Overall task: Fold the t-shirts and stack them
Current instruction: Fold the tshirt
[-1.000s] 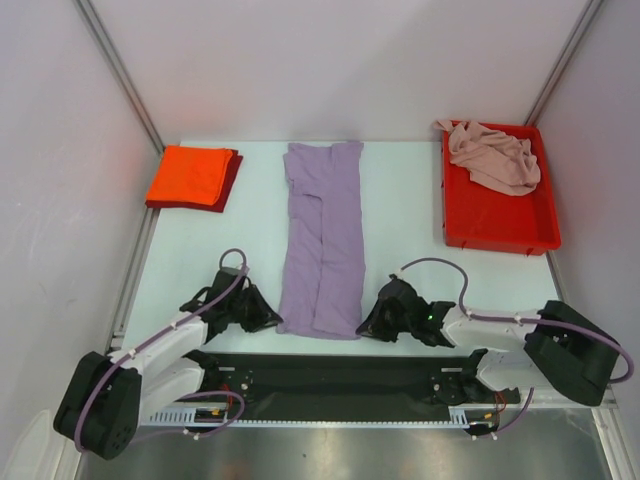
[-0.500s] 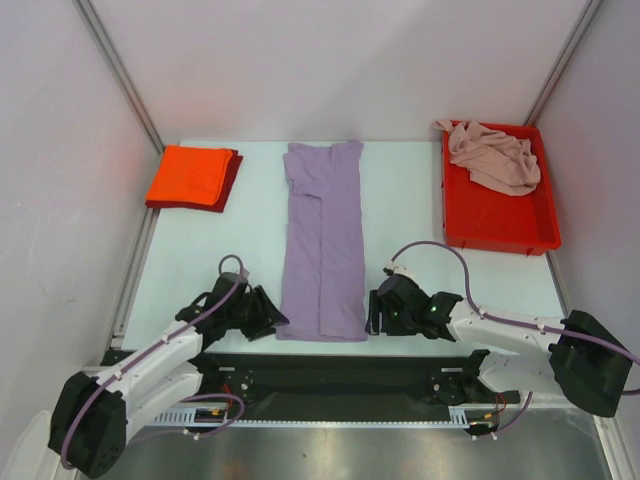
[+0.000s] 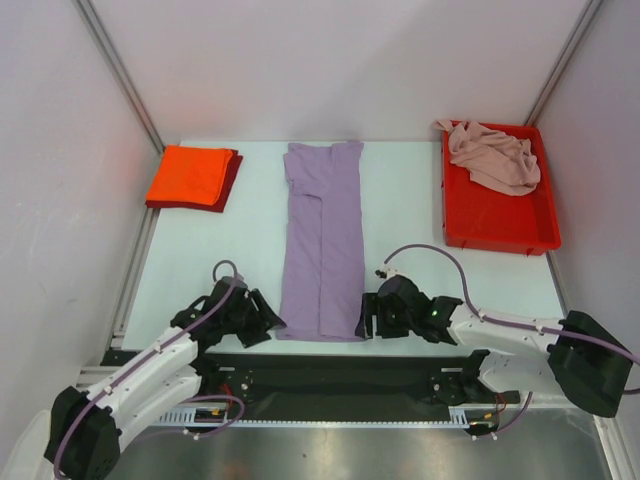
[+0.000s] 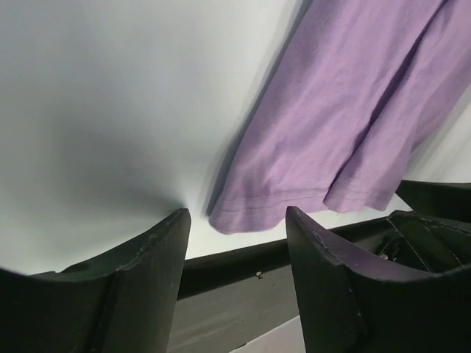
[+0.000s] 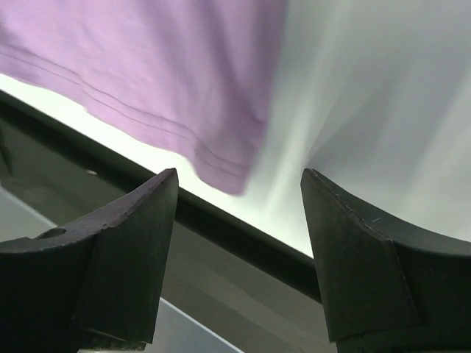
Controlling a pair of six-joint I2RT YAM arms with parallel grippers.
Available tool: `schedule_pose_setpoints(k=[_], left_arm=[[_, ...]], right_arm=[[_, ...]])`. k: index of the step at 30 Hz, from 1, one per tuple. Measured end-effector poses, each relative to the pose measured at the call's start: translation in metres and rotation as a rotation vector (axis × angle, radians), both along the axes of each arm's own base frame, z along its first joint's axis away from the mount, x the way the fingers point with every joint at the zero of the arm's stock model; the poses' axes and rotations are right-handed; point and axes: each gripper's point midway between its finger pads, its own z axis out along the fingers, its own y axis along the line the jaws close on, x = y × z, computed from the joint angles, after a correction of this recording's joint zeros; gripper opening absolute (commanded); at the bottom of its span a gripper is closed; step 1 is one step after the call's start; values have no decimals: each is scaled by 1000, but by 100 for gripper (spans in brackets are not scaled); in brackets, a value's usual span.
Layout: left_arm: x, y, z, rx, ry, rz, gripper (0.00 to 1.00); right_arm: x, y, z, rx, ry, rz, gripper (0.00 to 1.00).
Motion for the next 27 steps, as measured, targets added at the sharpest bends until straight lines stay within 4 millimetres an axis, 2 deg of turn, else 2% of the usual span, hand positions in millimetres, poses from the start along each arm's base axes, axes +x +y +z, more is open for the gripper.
schedule_pose_setpoints(k=[7,19,27], left_arm=[[5,-11,0,-41,13,-13,60],[4,-14,-3,-57,35,-5,53],[1,-12,-7,-41,53,-2,41]], right_arm=[[6,25,4,117,48,-32,72],[0,25,3,209,108,-82,64],[-3,23,0,223,144,-103,57]])
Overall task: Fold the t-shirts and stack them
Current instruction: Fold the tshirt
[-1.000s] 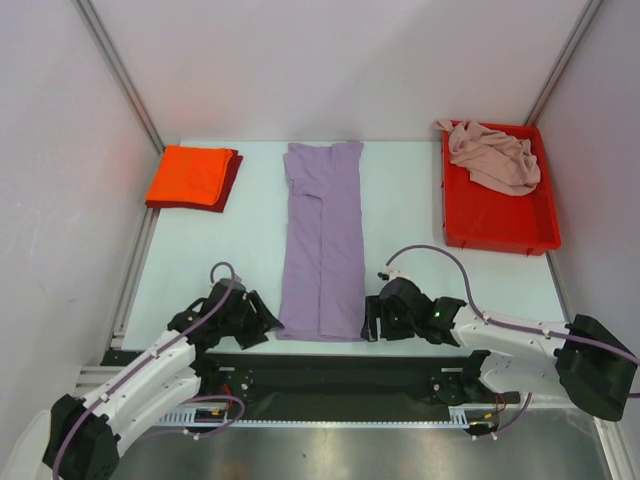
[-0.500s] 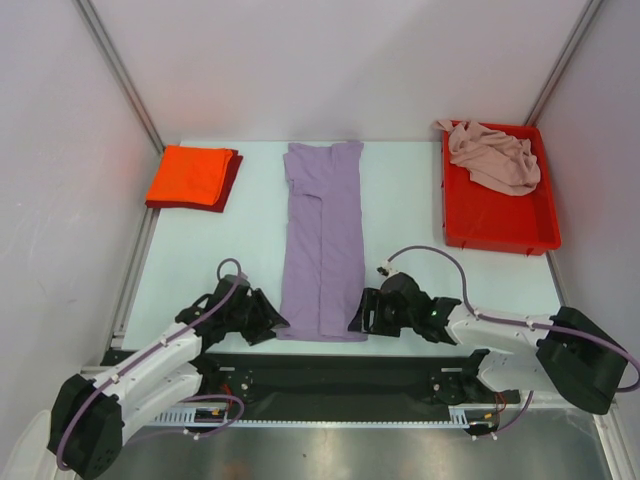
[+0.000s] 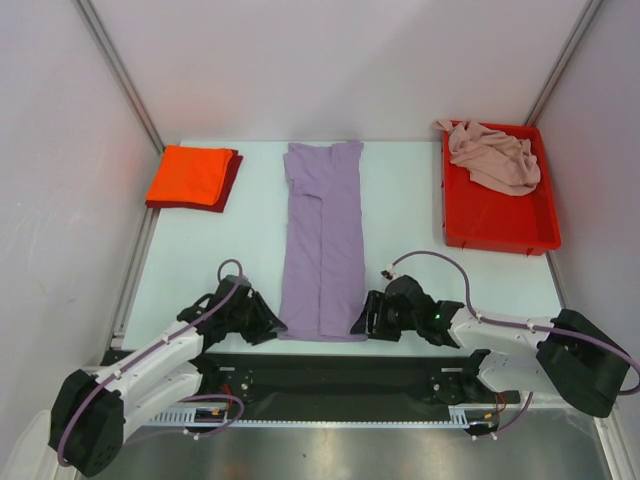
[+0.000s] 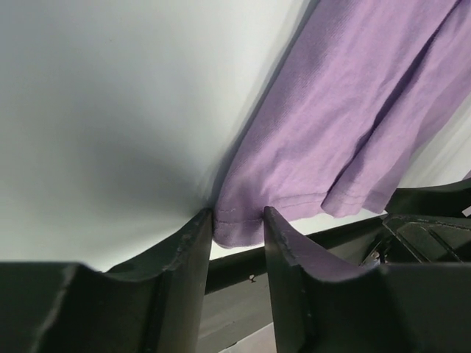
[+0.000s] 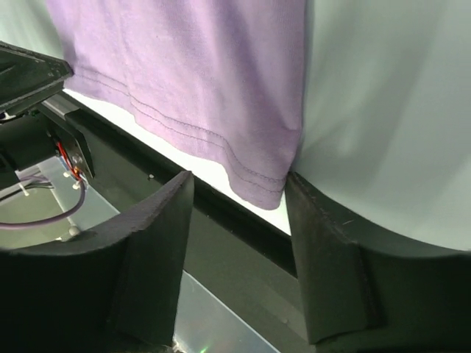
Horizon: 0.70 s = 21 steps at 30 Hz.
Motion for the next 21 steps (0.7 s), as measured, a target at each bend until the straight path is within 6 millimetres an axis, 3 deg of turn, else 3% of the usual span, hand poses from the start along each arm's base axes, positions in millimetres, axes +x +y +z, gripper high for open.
schedule_pose_setpoints(k=[3,7,8,10,15,21], left_arm=[[0,1,-1,5,2,2,33],[-3,4,-5,23,8,-2,13],[-4,5,-6,27,11,-5,3],[-4,4,-6,27,9,-14,0],[-8,3,-4,28,-10,-35,0],[-29,10,-2,33,2,-61,0]], right_arm=[[0,0,-3,10,25,-10,49],[-2,2,-8,7,53,-7,24],[-3,0,-10,0,55,-4,19],[-6,-2,-13,-9,67,-3,3],[-15,-10,-14,-35,78,9,0],[-33,-25,-14,-78,92,33,0]])
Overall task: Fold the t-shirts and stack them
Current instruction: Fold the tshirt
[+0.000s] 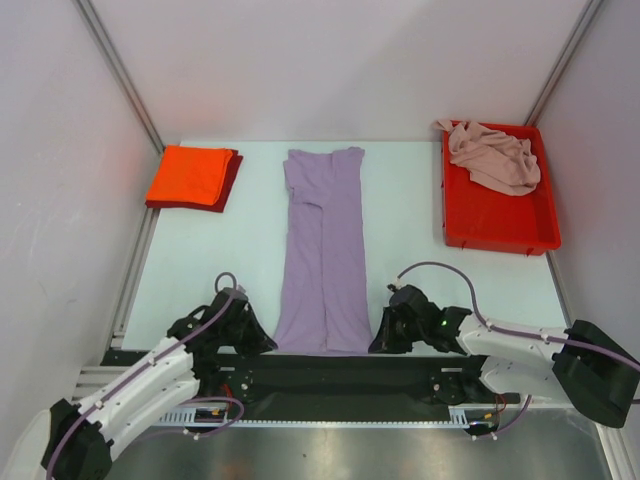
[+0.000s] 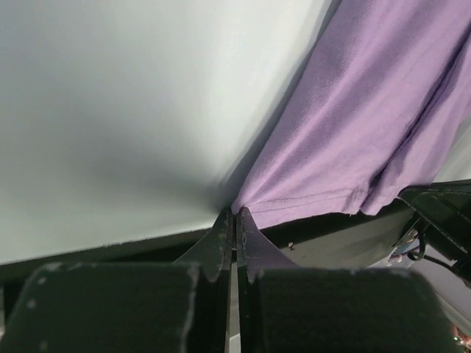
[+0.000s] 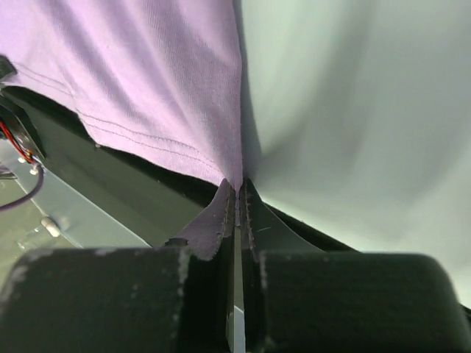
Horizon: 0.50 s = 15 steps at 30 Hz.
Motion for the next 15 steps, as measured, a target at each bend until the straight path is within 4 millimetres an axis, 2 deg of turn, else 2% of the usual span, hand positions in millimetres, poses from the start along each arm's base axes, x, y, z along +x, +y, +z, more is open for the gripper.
schedule_pose_setpoints(k=[6,9,13,15], left_arm=[[-11,7,6,18,12,-7,0],[-6,7,17,42,11,-24,0],[16,-1,48,84,-32,-72,0],[36,-9,70,101,-76,-101,0]], right_arm=[[-4,-2,3,-22,14,17,0],[2,4,17,-19,-2,28,0],[29,18,48,-19,-37,27,0],[52,27,69,0,-68,20,0]])
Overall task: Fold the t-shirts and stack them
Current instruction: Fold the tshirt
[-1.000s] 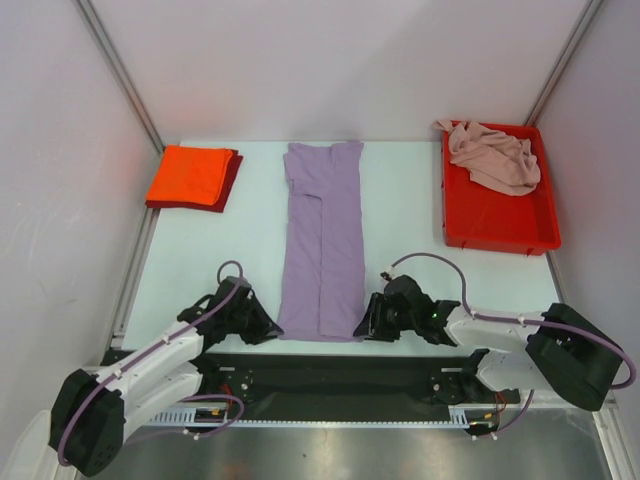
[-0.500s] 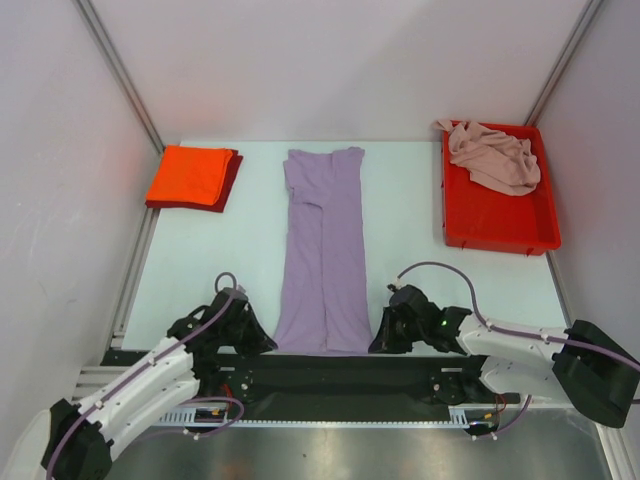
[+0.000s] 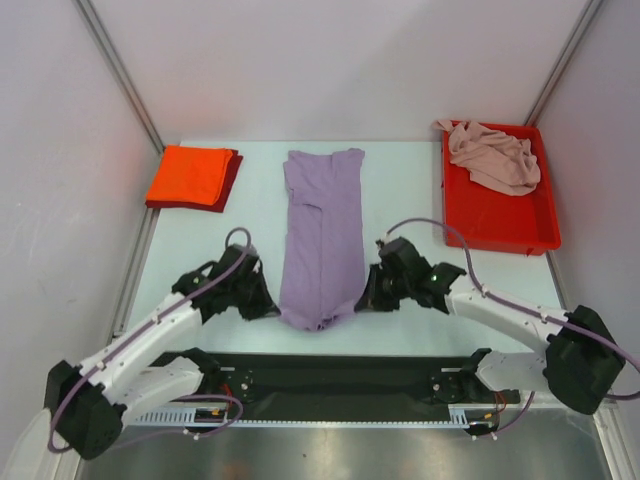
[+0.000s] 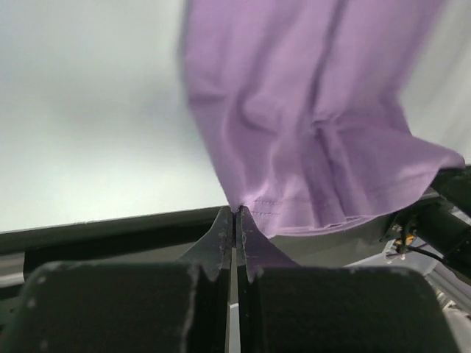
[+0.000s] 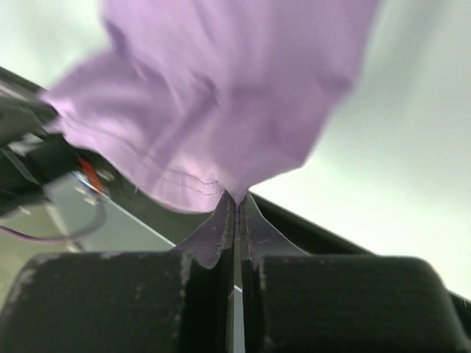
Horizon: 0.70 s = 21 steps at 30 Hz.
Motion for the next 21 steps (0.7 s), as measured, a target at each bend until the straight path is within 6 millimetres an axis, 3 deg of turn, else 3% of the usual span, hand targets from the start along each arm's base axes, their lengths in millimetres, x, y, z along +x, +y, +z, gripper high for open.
schedule_pose_setpoints(k=[2,6,9,16,21], left_arm=[[20,-8,21,23,-36,-24,0],[81,-29,62,70,-133,-72,0],[127,-35,75,106,-177,-79,0],[212,-21,53,190,-147,-65,0],[243,-14,17,217,-76,-76,0]], right_arm=[[27,4,19,15,-29,-22,0],[82,3,43,12,-77,-59,0],[122,1,50,-5,-92,-63,0],[201,5,39,-46,-100,-33,0],[234,4,14,-72,-63,-20,0]])
